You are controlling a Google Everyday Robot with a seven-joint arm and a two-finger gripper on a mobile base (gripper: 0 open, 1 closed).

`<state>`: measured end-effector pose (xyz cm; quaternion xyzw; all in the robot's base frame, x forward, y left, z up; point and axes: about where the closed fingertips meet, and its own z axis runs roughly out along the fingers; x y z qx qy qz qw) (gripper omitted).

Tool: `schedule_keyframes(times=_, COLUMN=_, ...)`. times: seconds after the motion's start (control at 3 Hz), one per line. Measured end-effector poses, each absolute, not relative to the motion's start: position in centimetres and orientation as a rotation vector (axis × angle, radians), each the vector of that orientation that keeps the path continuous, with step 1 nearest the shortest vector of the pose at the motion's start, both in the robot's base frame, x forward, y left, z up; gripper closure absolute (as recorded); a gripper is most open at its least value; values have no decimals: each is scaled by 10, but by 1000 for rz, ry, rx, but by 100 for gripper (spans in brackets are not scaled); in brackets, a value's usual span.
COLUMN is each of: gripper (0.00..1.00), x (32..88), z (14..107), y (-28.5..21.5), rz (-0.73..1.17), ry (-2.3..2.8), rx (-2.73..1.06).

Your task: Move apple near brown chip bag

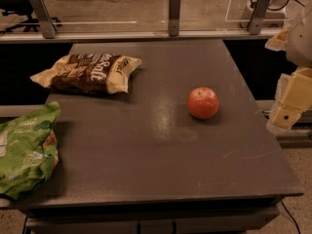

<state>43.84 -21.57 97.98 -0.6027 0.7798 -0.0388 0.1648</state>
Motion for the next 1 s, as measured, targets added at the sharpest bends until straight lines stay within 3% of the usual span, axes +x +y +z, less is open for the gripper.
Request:
schedule_keyframes(times=0.33, gripper=0, x=438, z=980, y=-216, rz=-111, ry=2222, rx=-1717)
schedule_keyframes(times=1.0, gripper=0, x=488, z=953, y=-181, rz=1, ry=2074, rx=-1721)
